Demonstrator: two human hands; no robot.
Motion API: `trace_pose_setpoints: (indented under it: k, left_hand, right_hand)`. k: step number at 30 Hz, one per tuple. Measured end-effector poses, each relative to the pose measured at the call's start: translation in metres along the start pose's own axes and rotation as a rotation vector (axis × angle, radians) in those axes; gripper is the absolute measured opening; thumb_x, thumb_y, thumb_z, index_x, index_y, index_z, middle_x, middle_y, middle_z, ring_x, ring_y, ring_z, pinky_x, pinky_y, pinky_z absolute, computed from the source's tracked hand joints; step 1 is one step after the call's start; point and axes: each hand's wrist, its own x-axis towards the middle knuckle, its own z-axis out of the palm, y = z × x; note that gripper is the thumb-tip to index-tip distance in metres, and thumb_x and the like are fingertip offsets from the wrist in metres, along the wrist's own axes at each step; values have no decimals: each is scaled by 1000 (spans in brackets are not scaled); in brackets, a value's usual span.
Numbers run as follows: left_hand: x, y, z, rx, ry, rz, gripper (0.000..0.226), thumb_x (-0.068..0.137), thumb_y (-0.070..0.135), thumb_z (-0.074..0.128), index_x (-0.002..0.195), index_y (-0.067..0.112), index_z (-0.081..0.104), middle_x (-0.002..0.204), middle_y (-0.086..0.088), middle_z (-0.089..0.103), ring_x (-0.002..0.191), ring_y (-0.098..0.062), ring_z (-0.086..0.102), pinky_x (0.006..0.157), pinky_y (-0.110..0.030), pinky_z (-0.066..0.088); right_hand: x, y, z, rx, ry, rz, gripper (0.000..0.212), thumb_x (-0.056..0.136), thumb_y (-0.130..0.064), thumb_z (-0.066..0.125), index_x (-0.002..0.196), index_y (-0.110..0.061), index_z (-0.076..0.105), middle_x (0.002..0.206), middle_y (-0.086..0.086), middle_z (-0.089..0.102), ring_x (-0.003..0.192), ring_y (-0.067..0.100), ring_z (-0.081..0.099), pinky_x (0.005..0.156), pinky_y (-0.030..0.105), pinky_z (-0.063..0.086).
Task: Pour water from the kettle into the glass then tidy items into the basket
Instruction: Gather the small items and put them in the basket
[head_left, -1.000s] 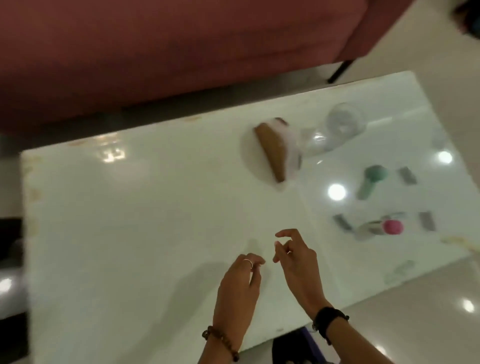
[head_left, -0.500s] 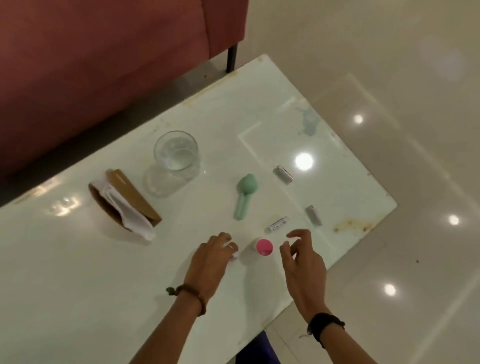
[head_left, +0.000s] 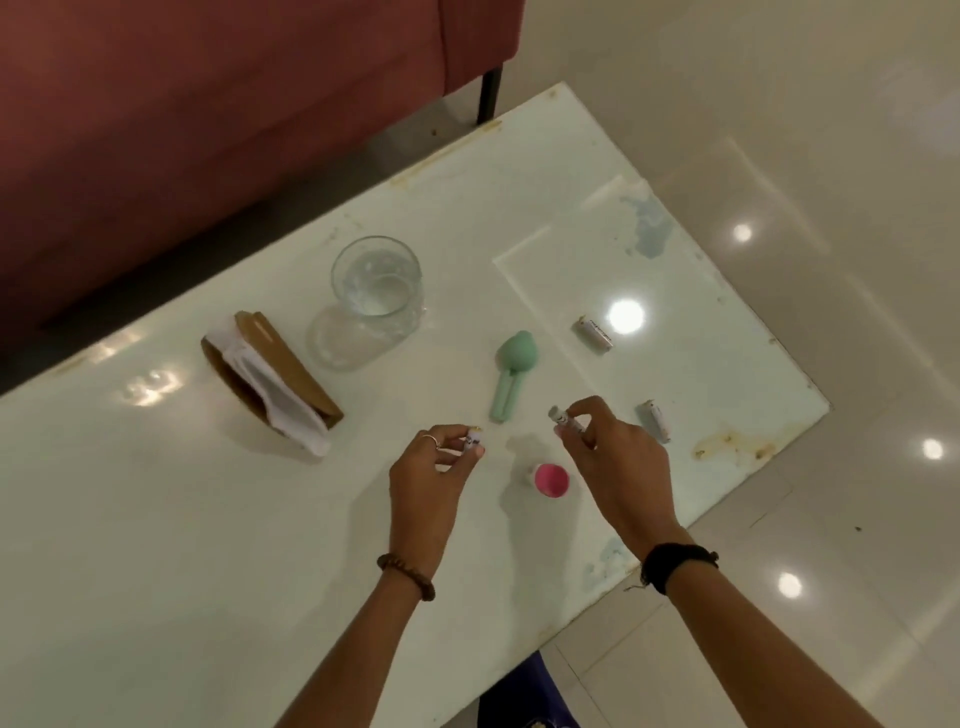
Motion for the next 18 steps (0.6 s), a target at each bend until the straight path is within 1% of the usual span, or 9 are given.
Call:
trace_pose_setpoints:
  k: [2,5,6,8,11,14,15,16,18]
  left_hand:
    - [-11,8,-15,-130,43,-52,12,81,16,68,90,25,69,83,6,67,75,-14,64,64,-9,48]
    - [-30,14,-48,-319,118,-109,12,82,18,66,88,28,70,78,6,69,70,-7,65,65,-15,52]
    - [-38,13,-64,-375,147,-122,13,82,19,66,88,29,70,76,7,70,68,-5,65,64,-15,53]
    - [-55,5,-101,-465,219,-144,13,81,20,67,87,30,70,76,9,72,69,-4,65,64,-16,53]
    - [-82,-16,-159,-552,334,-174,13,81,19,66,87,30,71,76,11,72,68,-7,66,63,-16,53]
    - [-117,-55,-235,-603,487,-197,13,81,19,66,87,29,72,78,10,73,70,-8,67,64,-17,54]
    - [-130,-72,-263,-622,548,-211,13,81,19,66,88,28,72,81,7,74,71,-10,68,65,-19,54]
    - [-145,-90,-292,-632,611,-226,13,81,19,66,89,27,72,82,5,74,73,-11,69,67,-21,54]
    - [-173,-123,-346,-620,720,-247,13,82,18,65,88,28,72,82,7,74,74,-12,69,68,-21,53]
  right_hand:
    - [-12,-28,-3,129,24,4,17,92,-39,52,99,-24,56,48,-7,50,49,11,54,47,28,39]
    - [-39,-79,2,288,6,-13,20,86,-46,54,90,-27,59,44,-3,48,42,14,49,46,24,38]
    - [-50,-99,8,351,-21,-16,20,83,-49,55,86,-29,60,43,-4,47,41,12,45,46,20,36]
    - [-72,-140,24,473,-105,-14,18,79,-50,57,80,-32,60,46,-6,53,40,6,43,47,18,36]
    - [-109,-199,50,601,-250,-12,14,81,-44,60,77,-30,61,59,-1,66,45,5,47,53,32,45]
    - [-158,-270,92,675,-397,-73,14,83,-37,61,74,-26,61,62,-8,71,54,6,58,58,22,47]
    - [-176,-295,110,683,-454,-106,14,82,-36,61,73,-25,62,63,-9,71,58,8,62,59,22,48]
    - [-195,-321,129,677,-508,-141,14,82,-36,61,73,-25,62,64,-8,71,59,11,62,58,24,47]
    - [-232,-367,165,661,-610,-222,13,83,-37,62,75,-26,62,69,-11,71,53,9,55,53,23,43]
